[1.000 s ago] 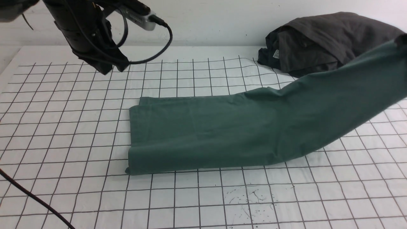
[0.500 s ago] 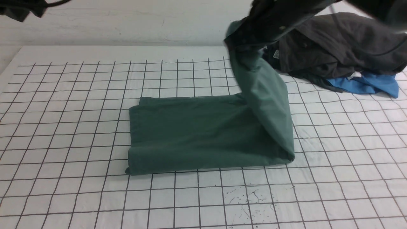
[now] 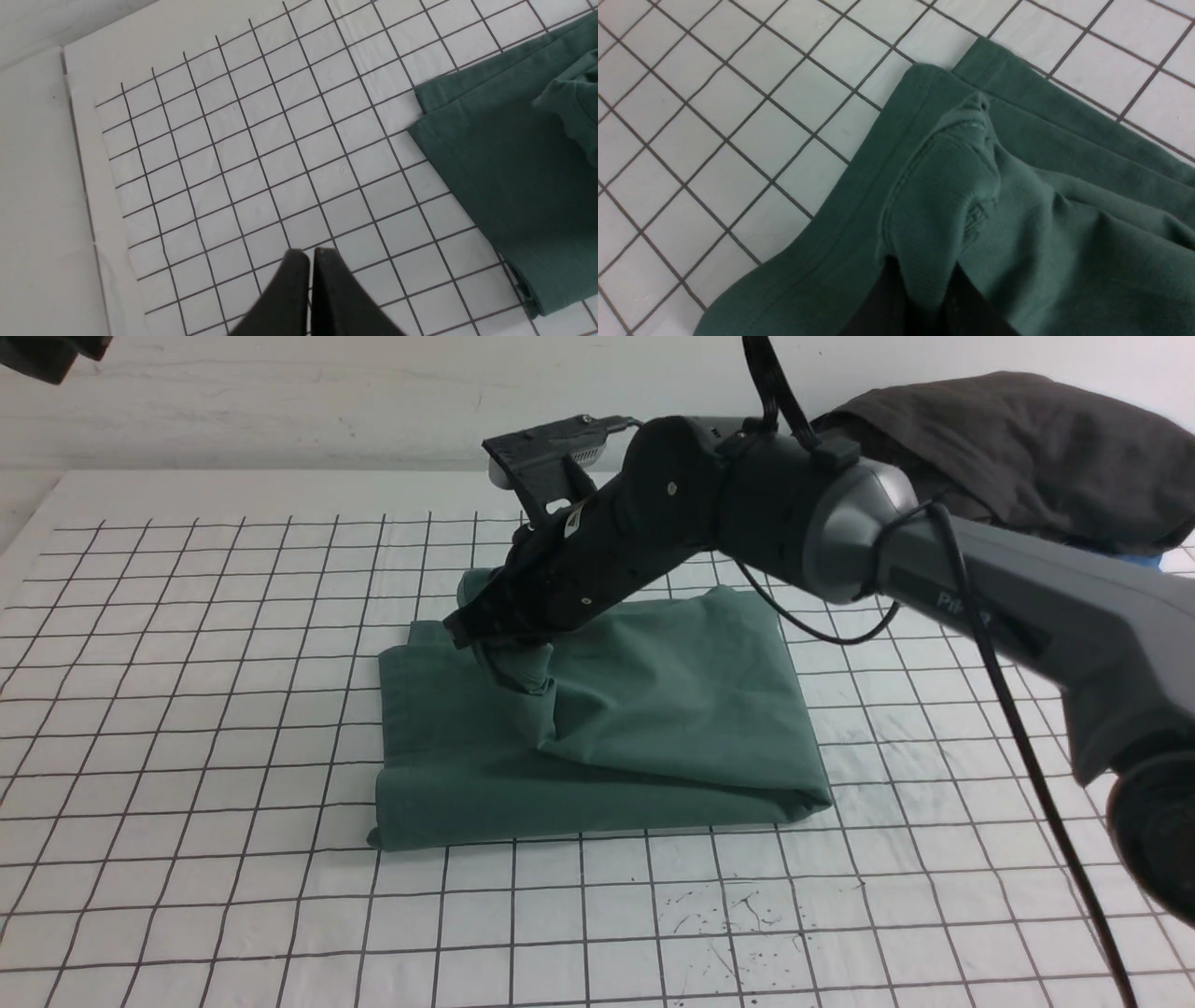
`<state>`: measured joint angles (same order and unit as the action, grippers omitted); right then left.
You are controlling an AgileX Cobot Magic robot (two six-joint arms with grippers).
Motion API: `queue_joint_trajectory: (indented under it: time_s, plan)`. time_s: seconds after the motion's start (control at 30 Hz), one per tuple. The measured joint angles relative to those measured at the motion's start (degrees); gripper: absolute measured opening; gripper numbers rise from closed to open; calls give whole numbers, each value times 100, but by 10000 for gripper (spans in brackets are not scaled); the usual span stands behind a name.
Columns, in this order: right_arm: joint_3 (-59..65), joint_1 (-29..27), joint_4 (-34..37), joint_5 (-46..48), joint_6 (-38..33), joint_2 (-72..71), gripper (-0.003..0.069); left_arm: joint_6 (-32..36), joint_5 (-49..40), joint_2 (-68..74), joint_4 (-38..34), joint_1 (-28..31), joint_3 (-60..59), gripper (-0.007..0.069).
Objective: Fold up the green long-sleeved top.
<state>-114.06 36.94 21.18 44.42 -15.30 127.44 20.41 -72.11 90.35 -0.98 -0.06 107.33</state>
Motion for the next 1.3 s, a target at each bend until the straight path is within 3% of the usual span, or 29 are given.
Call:
queue_joint_trajectory:
  time_s: [0.17,0.27,0.43,0.5,0.53,0.67,0.77,1.1,1.3]
  plan:
    - [-12,0,283,-137,-11,93,34,0,0,101,-10,0,0,-5]
    - [-43,0,383,-168,-136,155,80,0,0,192,-48,0,0,-5]
    - [-59,0,799,-213,-535,168,318,0,0,222,-172,0,0,-5]
    - [-59,0,846,-221,-593,168,360,0,0,222,-172,0,0,-5]
    - [-66,0,890,-221,-663,168,418,0,0,222,-172,0,0,-5]
    - [-79,-25,824,-204,-688,168,445,0,0,222,-172,0,0,-5]
    - [-85,-54,592,-95,-695,168,408,0,0,222,-172,0,0,-5]
    - [-103,201,850,682,-916,778,36,0,0,222,-237,0,0,-5]
    - [-191,207,863,816,-998,856,-11,0,0,222,-254,0,0,-5]
